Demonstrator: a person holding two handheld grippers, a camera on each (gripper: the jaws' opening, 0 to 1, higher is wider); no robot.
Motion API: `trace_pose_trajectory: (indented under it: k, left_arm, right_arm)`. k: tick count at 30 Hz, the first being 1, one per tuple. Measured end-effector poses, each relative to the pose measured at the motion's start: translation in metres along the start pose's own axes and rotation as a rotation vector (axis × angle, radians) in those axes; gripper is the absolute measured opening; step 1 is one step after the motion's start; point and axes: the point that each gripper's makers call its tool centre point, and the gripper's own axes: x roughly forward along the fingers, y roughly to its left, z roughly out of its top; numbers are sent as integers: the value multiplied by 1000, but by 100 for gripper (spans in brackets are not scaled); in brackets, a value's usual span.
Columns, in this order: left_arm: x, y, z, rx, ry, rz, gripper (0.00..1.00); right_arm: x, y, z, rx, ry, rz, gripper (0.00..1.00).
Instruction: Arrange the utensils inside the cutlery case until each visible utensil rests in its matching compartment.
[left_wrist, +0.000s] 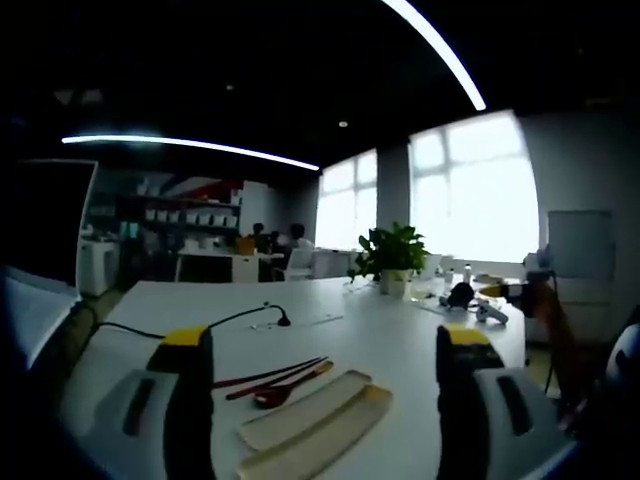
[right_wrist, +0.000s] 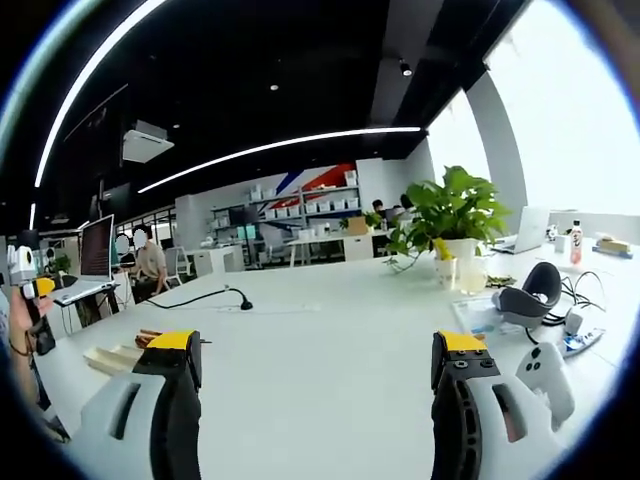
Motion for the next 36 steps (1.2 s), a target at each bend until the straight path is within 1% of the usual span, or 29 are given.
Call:
trace_pose_trajectory:
  k: [3, 9, 10, 11, 12, 13, 15, 16, 17, 19, 20, 21, 22, 26, 29, 30, 32, 33, 35, 36]
  left_arm:
    - [0, 1, 1, 2, -3, 6, 98]
    - [-1, 3, 2, 5, -5, 16, 98]
    - [-1, 4, 2, 5, -4, 17, 98]
    - [-1, 4, 1, 5, -2, 18, 98]
    - [0, 4, 1, 6, 0, 17, 98]
    - [0, 4, 0, 5, 2, 16, 98]
    - [1, 4, -1, 2, 6, 14, 98]
    - [1, 4, -2, 2, 9, 12, 98]
    - [1, 4, -3, 1, 14, 12, 98]
    - [0, 5, -4, 1, 18, 19, 98]
    - [-1, 7, -3, 2, 17, 25, 98]
    - [-2, 8, -3, 5, 13, 32, 97]
    - [-2, 9, -2, 6, 12, 35, 97]
    - [-4, 12, -5, -1, 21, 44, 97]
    - [-5, 15, -8, 9, 36, 55, 97]
    - [-5, 15, -8, 11, 37, 57, 97]
    - [-6, 19, -9, 15, 41, 67, 97]
    - [-6, 20, -10, 12, 46, 70, 97]
    - [-7, 23, -11, 6, 49, 73, 97]
    - [-7, 23, -12, 4, 50, 76, 97]
  right_arm:
    - [1, -2, -1, -4, 7, -4, 99]
    - [1, 0, 1, -5, 6, 7, 99]
    - [1, -1, 2, -17, 4, -7, 99]
    - [1, -4, 4, -39, -3, -36, 99]
    - [1, -5, 5, -67, -3, -49, 99]
    - [0, 0, 3, -83, 2, -51, 99]
    - [1, 2, 4, -79, 5, -40, 99]
    - [1, 6, 6, -67, -4, -14, 99]
    - [0, 8, 7, -67, -8, -8, 99]
    - [-4, 8, 10, -94, -18, -32, 99]
    - [-7, 9, 13, -91, -19, -21, 99]
    - [-9, 14, 16, -78, -31, 0, 99]
    - [-14, 19, 22, -78, -59, 13, 99]
    - [-23, 26, 31, -122, -85, 5, 99]
    - [-26, 30, 34, -135, -96, 6, 99]
    - [-27, 28, 40, -185, -119, -22, 99]
    - [-28, 33, 41, -214, -119, -34, 99]
    - [-29, 35, 41, -214, -117, -27, 99]
    - [-28, 46, 43, -211, -122, 30, 99]
    - [-27, 50, 43, -217, -120, 45, 99]
